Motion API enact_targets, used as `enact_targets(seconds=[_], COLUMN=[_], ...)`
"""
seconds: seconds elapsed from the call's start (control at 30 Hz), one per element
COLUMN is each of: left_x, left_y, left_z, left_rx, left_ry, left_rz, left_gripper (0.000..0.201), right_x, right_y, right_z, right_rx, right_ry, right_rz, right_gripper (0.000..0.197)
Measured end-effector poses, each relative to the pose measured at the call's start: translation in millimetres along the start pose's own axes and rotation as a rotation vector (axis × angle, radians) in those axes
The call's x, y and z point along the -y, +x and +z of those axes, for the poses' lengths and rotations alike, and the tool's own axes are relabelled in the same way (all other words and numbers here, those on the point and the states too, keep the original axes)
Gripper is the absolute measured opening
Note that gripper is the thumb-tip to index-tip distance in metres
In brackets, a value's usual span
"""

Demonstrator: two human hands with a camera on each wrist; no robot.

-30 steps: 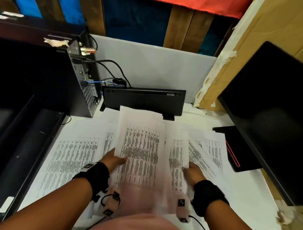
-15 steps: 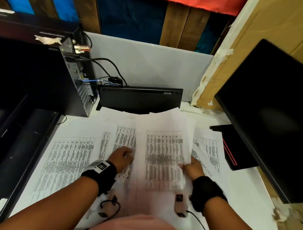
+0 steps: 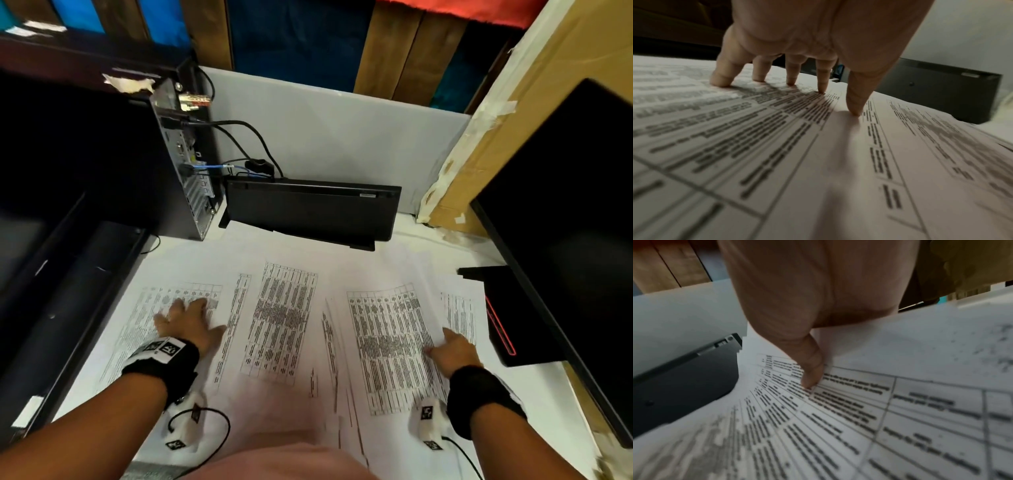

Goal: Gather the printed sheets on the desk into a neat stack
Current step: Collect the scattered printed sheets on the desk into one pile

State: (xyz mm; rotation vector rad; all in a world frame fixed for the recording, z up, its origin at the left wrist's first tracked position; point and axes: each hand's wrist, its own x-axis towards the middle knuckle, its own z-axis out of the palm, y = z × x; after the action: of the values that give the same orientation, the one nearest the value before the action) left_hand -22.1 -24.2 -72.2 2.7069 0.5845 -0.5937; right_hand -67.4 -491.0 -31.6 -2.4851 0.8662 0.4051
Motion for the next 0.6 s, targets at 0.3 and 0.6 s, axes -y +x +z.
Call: enact_targets(seconds=[0.3, 0.6], left_x=[-44, 0], left_y=[-17, -6], left_z=[3, -17], left_rx=[0.092, -0.041], left_ry=[0.024, -0.068], left_rz=[0.2, -0.091], left_gripper=[0.076, 0.119], right_x=[79, 141], right_y=[-73, -161], right_z=[-81, -151], right_rx=[-0.321, -0.434], right_ry=[0.062, 0.437], right_rz=[-0.301, -0.738], right_gripper=[0.009, 0.021])
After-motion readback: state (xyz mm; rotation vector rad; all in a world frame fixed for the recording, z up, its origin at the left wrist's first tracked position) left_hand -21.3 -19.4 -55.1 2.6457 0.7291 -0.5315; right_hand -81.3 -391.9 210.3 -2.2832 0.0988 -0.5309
